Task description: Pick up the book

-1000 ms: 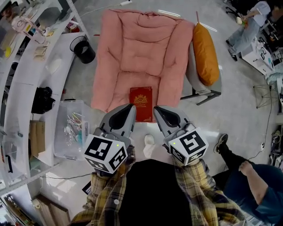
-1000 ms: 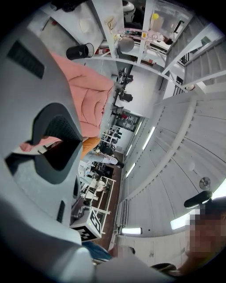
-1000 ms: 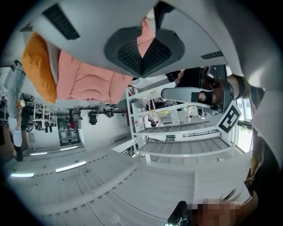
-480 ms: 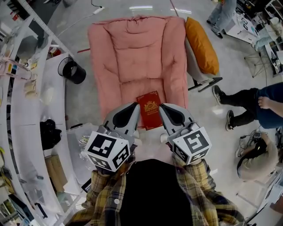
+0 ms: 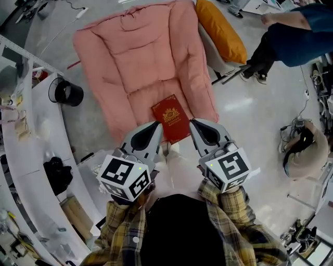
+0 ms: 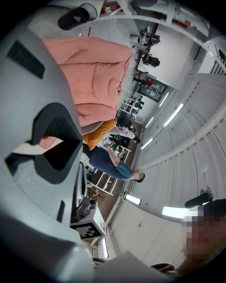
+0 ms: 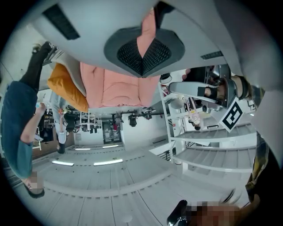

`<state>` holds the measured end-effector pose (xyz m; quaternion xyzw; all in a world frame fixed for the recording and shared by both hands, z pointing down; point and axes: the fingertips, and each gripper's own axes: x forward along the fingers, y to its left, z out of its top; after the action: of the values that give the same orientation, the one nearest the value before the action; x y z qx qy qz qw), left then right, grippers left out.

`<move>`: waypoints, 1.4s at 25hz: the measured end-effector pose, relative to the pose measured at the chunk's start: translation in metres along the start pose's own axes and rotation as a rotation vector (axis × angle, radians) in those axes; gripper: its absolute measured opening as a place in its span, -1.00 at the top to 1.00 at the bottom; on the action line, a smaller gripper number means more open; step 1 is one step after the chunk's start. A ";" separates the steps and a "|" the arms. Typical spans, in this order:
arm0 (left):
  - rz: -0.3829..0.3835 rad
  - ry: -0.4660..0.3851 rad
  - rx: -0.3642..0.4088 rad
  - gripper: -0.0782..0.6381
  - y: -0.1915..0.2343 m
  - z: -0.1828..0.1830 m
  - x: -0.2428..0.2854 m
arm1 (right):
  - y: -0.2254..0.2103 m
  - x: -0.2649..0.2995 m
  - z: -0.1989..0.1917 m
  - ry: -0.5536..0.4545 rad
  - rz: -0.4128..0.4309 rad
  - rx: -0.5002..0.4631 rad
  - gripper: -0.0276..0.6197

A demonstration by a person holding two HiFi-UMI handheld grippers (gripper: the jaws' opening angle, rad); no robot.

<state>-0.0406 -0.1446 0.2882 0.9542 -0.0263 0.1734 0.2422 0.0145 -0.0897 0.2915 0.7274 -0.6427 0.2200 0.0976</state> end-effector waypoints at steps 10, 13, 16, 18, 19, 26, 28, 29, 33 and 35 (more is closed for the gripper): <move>0.046 0.048 -0.101 0.77 0.025 -0.036 0.033 | -0.020 0.014 -0.031 0.076 0.031 0.006 0.87; 0.068 0.093 -0.134 0.76 0.033 -0.057 0.047 | -0.030 0.021 -0.041 0.088 0.056 0.016 0.87; 0.058 0.161 -0.163 0.65 0.039 -0.083 0.059 | -0.042 0.030 -0.053 0.089 0.068 0.054 0.87; 0.047 0.199 -0.188 0.52 0.044 -0.099 0.065 | -0.048 0.038 -0.063 0.093 0.070 0.077 0.87; 0.045 0.212 -0.201 0.48 0.047 -0.108 0.067 | -0.050 0.043 -0.068 0.098 0.073 0.082 0.87; 0.030 0.318 -0.285 0.16 0.065 -0.172 0.082 | -0.051 0.062 -0.098 0.138 0.108 0.092 0.87; 0.035 0.343 -0.311 0.08 0.073 -0.189 0.089 | -0.054 0.065 -0.107 0.143 0.112 0.105 0.87; 0.040 0.352 -0.324 0.05 0.077 -0.198 0.093 | -0.056 0.066 -0.113 0.147 0.111 0.113 0.87; 0.057 0.389 -0.374 0.02 0.097 -0.234 0.106 | -0.065 0.074 -0.134 0.172 0.100 0.132 0.87; 0.055 0.413 -0.400 0.01 0.105 -0.252 0.111 | -0.069 0.077 -0.142 0.180 0.093 0.133 0.87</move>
<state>-0.0303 -0.1148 0.5815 0.8311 -0.0360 0.3618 0.4208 0.0607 -0.0870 0.4612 0.6790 -0.6482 0.3310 0.0962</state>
